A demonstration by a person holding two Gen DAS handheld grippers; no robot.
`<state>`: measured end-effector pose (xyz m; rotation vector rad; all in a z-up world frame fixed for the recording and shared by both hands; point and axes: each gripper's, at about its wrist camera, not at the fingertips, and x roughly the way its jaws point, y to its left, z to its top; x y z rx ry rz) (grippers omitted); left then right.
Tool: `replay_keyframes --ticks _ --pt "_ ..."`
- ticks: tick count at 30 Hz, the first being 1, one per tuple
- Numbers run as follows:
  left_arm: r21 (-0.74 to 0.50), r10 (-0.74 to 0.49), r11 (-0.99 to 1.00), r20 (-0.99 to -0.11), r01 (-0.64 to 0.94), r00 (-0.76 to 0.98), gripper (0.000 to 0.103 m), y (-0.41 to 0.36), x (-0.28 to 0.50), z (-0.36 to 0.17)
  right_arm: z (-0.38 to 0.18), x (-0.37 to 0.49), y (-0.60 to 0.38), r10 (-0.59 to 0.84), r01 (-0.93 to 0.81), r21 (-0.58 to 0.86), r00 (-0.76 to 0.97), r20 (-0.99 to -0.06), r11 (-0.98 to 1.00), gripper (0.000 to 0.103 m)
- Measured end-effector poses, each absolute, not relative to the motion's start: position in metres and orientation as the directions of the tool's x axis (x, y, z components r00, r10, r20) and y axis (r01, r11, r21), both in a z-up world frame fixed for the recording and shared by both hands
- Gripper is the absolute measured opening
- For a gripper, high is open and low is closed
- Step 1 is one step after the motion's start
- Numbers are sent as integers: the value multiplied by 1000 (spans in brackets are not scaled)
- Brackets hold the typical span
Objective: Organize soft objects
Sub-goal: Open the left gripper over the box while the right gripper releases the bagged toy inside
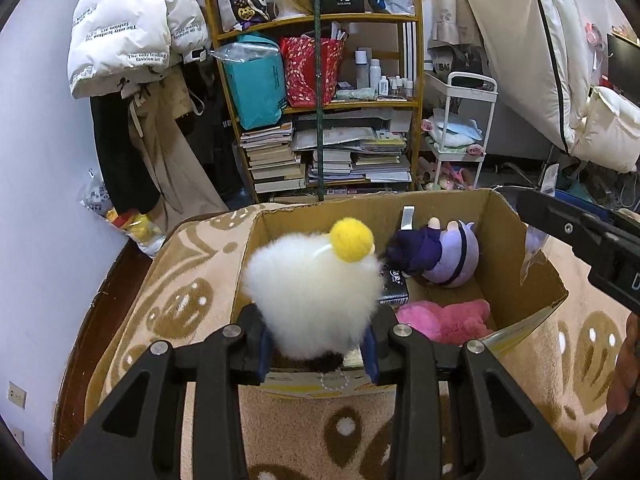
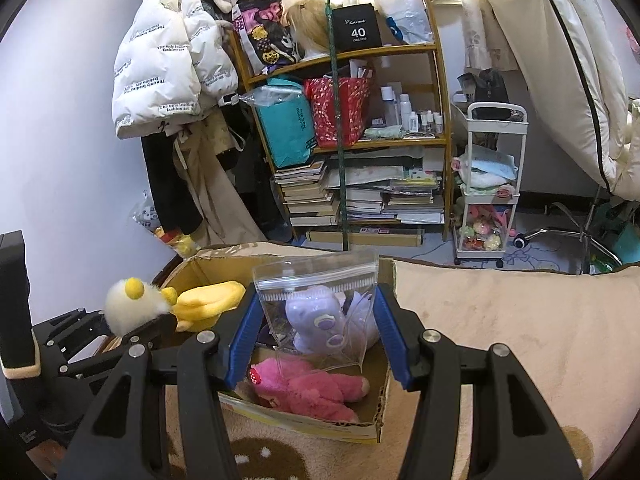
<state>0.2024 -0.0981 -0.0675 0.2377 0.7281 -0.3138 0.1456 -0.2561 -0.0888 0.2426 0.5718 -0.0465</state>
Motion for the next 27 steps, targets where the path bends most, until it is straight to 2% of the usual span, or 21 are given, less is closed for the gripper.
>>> replay_keyframes --ticks 4,9,18,20,22,24,27 --pt "103 -201 924 -689 369 696 38 -100 205 -69 -89 146 -255 28 106 218 845 -533 970 59" --pt "109 -202 922 -682 371 703 56 -101 203 -68 -90 148 -252 48 87 226 845 -533 970 59" --pt "146 -181 918 -675 369 716 66 -101 198 -64 -90 148 -254 74 79 252 836 -543 964 61" --pt "144 -176 921 -675 361 717 67 -98 197 -63 -88 144 -254 67 88 257 840 -539 962 68" --pt "141 -170 925 -675 352 718 68 -95 195 -61 -86 141 -256 65 92 262 842 -536 961 71" --pt "144 -160 929 -674 341 721 75 -91 194 -58 -83 138 -258 62 100 267 841 -537 958 71" --pt "144 -141 941 -659 308 739 82 -84 188 -50 -77 130 -263 48 122 279 845 -533 953 79"
